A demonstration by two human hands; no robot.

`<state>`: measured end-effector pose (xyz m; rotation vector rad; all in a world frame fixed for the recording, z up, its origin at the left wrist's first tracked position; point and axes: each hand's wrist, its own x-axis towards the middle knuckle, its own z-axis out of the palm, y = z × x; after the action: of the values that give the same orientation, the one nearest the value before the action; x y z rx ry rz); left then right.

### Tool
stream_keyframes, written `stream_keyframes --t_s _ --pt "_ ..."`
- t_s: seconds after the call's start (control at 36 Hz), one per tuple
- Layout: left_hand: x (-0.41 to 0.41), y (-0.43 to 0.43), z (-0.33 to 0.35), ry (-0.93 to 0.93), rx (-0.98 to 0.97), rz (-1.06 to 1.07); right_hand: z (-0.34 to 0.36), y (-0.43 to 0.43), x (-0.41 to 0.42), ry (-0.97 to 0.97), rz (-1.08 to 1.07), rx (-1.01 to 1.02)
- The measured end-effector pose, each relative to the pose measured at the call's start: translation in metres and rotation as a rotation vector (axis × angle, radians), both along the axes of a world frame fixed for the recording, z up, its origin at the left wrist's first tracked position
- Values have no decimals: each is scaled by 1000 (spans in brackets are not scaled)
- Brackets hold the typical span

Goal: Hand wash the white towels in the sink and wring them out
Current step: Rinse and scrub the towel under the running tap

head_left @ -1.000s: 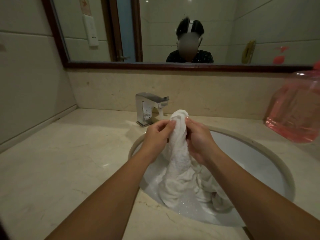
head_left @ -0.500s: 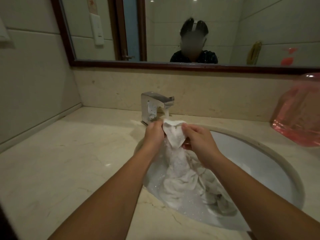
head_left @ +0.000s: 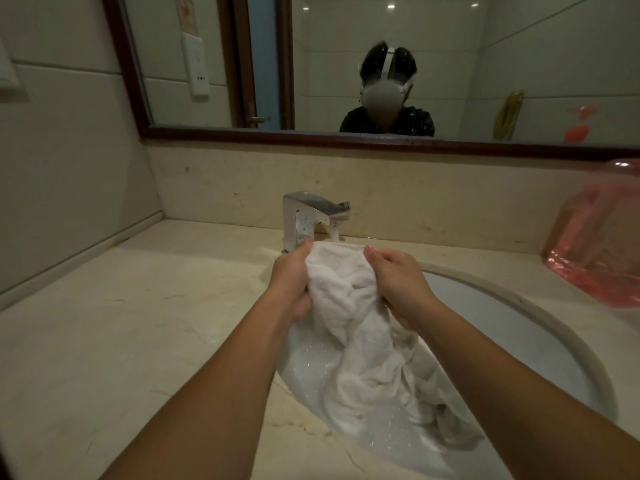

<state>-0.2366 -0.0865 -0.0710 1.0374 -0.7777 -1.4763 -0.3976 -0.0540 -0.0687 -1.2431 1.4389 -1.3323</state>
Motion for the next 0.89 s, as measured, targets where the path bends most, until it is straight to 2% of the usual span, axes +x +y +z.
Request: stream_keyframes --t_s 0.08,0.31,0.36,0.42,0.56,0.69,0.75,0.89 --pt "4 -4 3 83 14 -11 -7 -16 9 -20 -31 4" --pt "2 -12 4 143 -20 -163 0 -35 15 -309 -12 60" --pt "3 -14 4 188 -20 -179 2 -35 16 -318 10 49" --pt "5 -14 6 215 -29 -176 2 -33 15 -230 34 33" --pt "10 -16 5 270 -56 -151 -1 -32 12 186 49 21" --pt "12 -19 3 271 -89 -157 1 -27 11 347 67 -7" --pt "11 -20 2 247 -101 -156 1 -27 7 264 63 28" --pt "3 -28 -8 92 -168 -59 13 -26 7 -318 125 146"
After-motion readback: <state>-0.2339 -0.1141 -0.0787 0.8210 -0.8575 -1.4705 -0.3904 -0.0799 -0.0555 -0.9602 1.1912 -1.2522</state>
